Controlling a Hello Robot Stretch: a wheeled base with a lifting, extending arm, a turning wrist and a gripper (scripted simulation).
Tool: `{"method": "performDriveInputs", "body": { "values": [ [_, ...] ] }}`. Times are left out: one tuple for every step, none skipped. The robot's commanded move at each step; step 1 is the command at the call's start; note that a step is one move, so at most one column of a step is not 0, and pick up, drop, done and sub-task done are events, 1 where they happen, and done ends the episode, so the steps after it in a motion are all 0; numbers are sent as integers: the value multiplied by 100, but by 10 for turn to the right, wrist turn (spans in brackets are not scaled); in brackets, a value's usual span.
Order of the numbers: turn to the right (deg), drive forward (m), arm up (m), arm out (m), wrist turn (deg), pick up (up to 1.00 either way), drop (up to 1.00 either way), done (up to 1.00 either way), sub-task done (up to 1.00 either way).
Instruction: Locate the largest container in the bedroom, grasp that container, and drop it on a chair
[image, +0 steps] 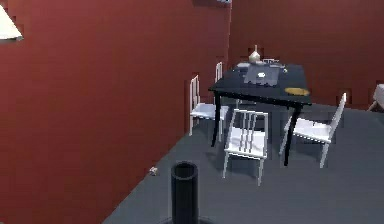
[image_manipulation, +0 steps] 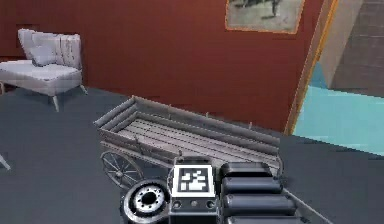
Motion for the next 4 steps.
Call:
{"method": "performDriveInputs", "body": {
  "values": [
    [0,30,0,0,0,0,0,0,0],
    [0,100,0,0,0,0,0,0,0],
    [-60,0,0,0,0,0,0,0,0],
    [0,25,0,0,0,0,0,0,0]
  ]
}}
